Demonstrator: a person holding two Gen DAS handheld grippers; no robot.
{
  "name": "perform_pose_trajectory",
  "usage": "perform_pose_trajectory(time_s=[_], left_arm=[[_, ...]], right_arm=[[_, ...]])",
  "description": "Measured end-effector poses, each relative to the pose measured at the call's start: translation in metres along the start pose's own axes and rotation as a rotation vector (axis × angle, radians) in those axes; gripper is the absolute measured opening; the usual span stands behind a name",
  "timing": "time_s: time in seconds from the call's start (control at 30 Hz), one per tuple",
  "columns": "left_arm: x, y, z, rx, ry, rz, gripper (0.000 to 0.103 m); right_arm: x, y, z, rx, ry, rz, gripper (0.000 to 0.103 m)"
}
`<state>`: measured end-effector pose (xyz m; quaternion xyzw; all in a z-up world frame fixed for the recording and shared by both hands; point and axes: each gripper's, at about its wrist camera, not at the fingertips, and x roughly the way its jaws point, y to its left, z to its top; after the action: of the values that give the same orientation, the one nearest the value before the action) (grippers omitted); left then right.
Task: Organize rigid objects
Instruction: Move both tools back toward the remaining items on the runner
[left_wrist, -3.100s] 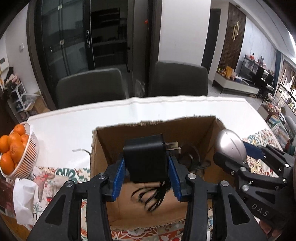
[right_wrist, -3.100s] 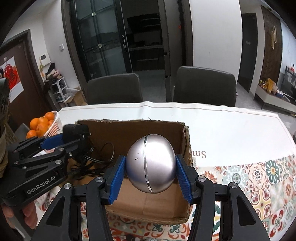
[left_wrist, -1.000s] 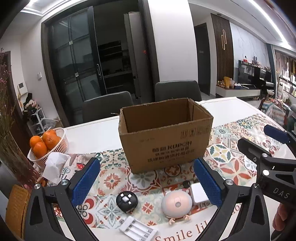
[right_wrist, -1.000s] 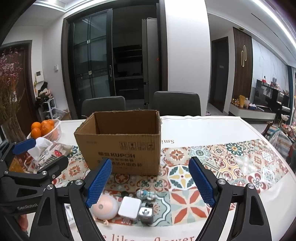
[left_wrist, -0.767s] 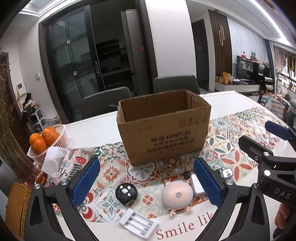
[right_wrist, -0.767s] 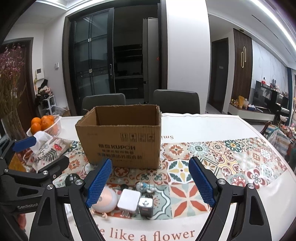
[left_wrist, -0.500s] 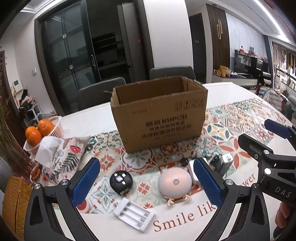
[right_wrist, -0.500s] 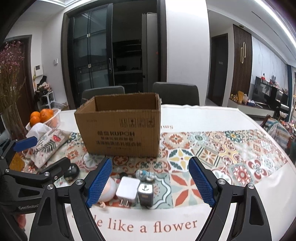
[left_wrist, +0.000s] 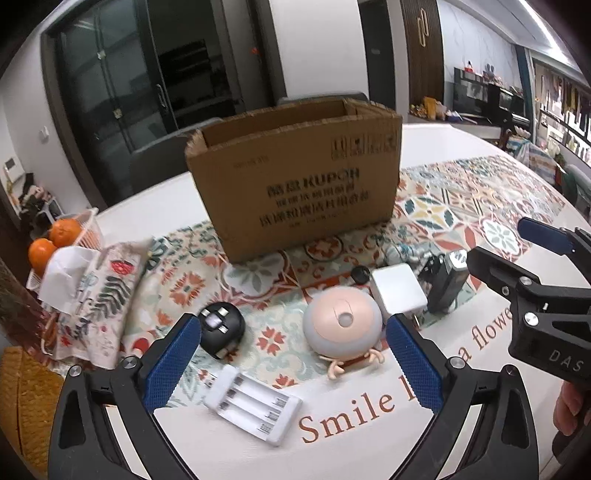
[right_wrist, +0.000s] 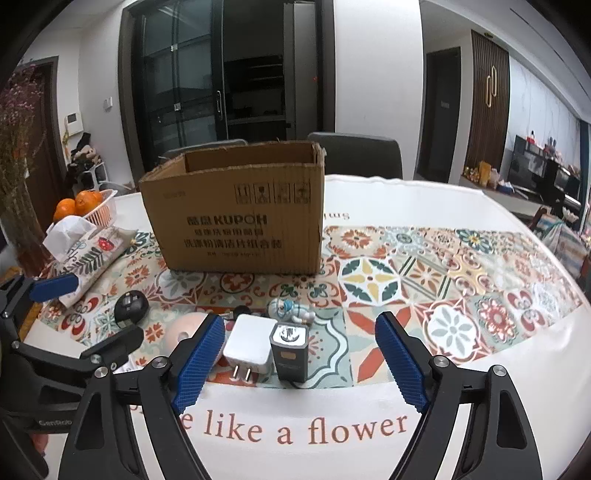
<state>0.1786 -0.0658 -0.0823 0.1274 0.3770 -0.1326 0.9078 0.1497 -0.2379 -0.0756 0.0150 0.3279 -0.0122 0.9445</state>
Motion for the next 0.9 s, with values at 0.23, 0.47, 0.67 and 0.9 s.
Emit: perform_pose_trajectory(time_s=[0.23, 0.47, 0.67, 0.9], left_arm=[[0.025, -0.006, -0.004, 0.029, 0.073, -0.073, 0.098], [0.046, -0.014, -0.004, 0.084, 0.129, -0.11, 0.097], [0.064, -0.021, -0.003, 0.124, 0.182, -0.125, 0.094], [0.08, -0.024, 0.002, 0.133, 0.213, -0.157, 0.092]], right_arm=[[0.019, -0.004, -0.008, 0.03, 0.054, 0.019, 0.077], [0.037, -0.008, -0.016, 0.058, 0.107, 0.043, 0.069], [0.048, -0.011, -0.021, 0.085, 0.139, 0.061, 0.065], [0.056, -0.012, -0.021, 0.11, 0.151, 0.065, 0.06]])
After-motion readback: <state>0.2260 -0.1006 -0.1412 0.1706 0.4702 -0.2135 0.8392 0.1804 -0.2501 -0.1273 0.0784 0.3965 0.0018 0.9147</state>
